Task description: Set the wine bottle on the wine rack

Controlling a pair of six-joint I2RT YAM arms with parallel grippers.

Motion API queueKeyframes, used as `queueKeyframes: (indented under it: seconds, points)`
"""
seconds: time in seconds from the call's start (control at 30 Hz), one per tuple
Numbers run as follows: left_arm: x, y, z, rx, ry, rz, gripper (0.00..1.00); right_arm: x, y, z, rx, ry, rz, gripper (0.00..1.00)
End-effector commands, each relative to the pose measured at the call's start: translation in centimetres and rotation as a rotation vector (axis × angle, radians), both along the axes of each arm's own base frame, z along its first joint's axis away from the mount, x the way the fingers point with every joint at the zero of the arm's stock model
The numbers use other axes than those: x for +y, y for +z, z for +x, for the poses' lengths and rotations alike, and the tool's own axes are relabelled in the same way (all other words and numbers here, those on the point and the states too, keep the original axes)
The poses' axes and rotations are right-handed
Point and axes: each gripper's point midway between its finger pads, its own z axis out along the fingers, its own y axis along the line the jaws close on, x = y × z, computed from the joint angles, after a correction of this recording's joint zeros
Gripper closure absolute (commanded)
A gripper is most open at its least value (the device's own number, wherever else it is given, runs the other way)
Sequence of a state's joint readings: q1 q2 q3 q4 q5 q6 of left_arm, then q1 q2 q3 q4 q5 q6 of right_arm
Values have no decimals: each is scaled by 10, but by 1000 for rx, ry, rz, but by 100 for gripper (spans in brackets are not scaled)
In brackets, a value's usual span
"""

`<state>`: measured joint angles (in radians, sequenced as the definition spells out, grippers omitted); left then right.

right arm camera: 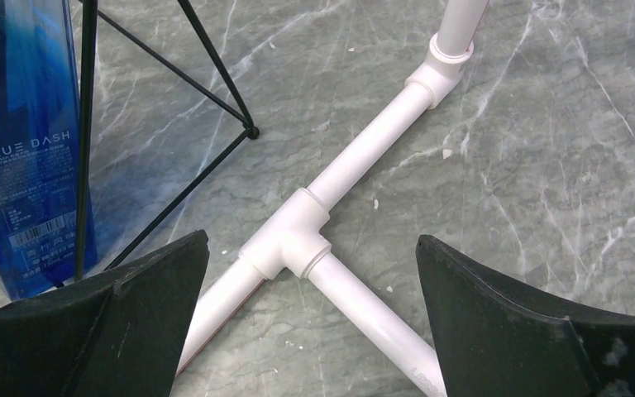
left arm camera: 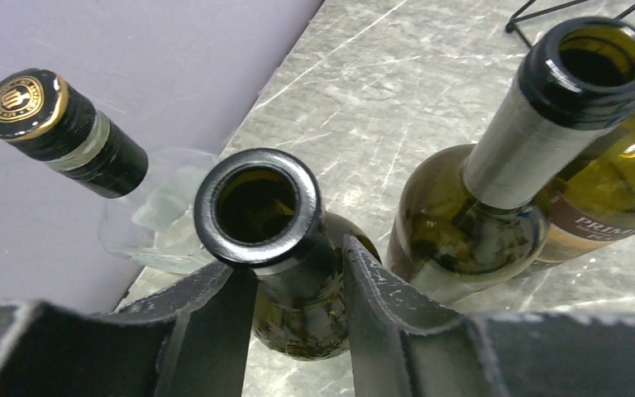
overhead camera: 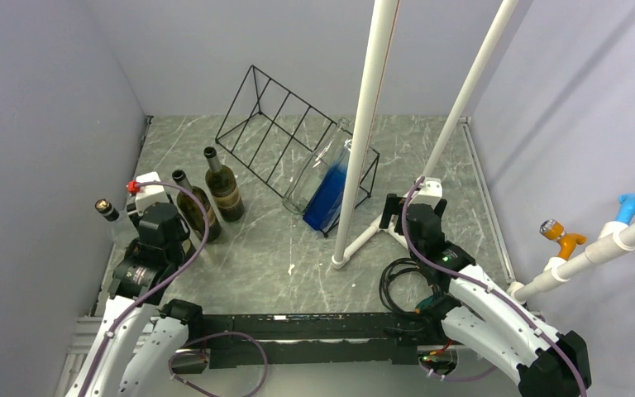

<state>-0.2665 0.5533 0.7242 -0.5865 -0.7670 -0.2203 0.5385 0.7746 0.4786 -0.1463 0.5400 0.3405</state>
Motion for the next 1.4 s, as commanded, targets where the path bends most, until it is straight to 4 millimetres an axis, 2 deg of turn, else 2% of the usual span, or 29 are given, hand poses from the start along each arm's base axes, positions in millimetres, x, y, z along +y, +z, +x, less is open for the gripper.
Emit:
queueKeyframes:
  seconds: [0.0, 0.1, 0.23, 0.5, 0.67, 0.97, 1.13, 1.27, 1.37]
  points:
    - [-3, 7, 4, -28, -26, -8, 60, 5, 9, 5, -49, 9, 40, 0]
    - [-3, 9, 1, -25, -26, -8, 70, 5, 10, 3, -56, 11, 46, 0]
    - [-2, 15, -4, -32, -25, -18, 77, 4, 11, 2, -62, 13, 51, 0]
    - [-6, 28, -17, -27, -57, -52, 81, 5, 12, 2, -66, 15, 56, 0]
    - [-12, 42, -26, -52, -113, -81, 92, 4, 13, 1, -70, 14, 59, 0]
    - [-31, 73, -43, -128, -271, -128, 100, 5, 13, 0, -74, 18, 67, 0]
    - [-38, 89, -48, -186, -320, -148, 100, 5, 13, -1, -75, 20, 69, 0]
    - [-55, 102, -47, -224, -425, -168, 100, 5, 14, -1, -81, 20, 72, 0]
    - [-77, 110, -45, -239, -544, -191, 100, 5, 14, -1, -81, 20, 72, 0]
